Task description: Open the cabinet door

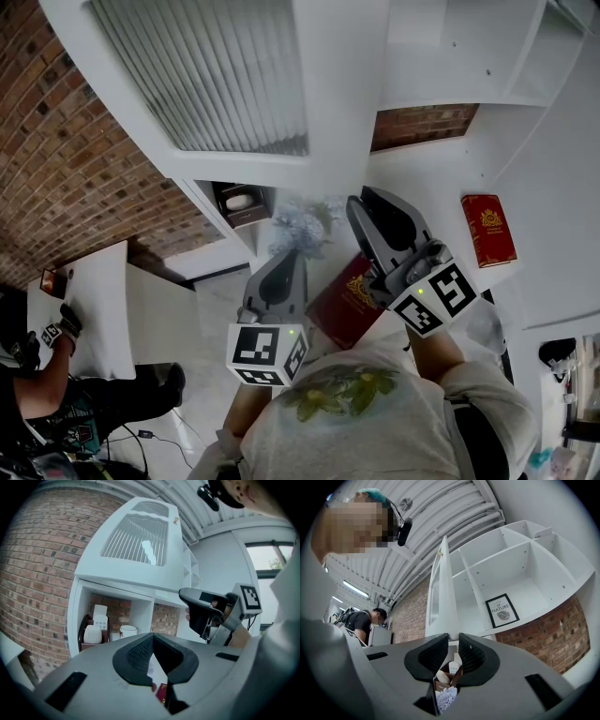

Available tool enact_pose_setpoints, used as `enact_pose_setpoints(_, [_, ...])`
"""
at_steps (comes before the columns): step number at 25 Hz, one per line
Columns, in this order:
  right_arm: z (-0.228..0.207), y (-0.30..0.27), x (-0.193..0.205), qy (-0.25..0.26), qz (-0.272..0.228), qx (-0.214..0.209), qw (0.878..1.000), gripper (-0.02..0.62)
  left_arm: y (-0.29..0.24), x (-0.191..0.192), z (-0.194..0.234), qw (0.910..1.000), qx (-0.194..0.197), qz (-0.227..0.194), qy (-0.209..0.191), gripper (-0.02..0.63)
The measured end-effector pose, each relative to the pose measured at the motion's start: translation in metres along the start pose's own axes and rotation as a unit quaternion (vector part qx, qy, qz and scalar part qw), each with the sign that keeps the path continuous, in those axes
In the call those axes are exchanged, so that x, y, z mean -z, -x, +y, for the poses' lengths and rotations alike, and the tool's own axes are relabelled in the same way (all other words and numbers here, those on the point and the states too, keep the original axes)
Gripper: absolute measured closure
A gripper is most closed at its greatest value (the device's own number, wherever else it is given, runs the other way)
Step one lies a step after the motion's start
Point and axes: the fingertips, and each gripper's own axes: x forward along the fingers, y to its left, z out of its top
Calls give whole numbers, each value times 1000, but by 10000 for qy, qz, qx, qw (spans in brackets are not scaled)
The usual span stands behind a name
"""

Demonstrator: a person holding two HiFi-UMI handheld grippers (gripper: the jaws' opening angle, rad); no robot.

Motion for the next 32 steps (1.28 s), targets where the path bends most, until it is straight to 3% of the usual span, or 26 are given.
enact_pose_setpoints(32, [61,28,-2,122,246,322,9991,523,63,-5,-17,9992,386,115,-31,598])
